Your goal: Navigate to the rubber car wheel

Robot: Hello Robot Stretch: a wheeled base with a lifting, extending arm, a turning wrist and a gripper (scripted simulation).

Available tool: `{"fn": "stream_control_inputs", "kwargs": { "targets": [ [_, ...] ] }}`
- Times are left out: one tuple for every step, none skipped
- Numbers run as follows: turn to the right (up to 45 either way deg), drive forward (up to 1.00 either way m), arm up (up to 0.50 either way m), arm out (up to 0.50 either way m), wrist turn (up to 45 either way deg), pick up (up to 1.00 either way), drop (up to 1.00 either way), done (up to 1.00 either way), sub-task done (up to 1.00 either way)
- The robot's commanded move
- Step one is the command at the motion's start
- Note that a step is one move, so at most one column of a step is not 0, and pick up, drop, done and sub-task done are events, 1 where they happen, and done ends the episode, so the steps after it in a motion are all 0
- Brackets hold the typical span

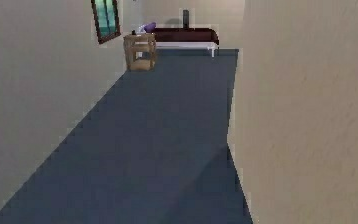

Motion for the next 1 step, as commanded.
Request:
{"fn": "stream_control_inputs", "kwargs": {
  "targets": [
    [0.0,1.00,0.00,0.00,0.0,0.00,0.00,0.00,0.00]
  ]
}}
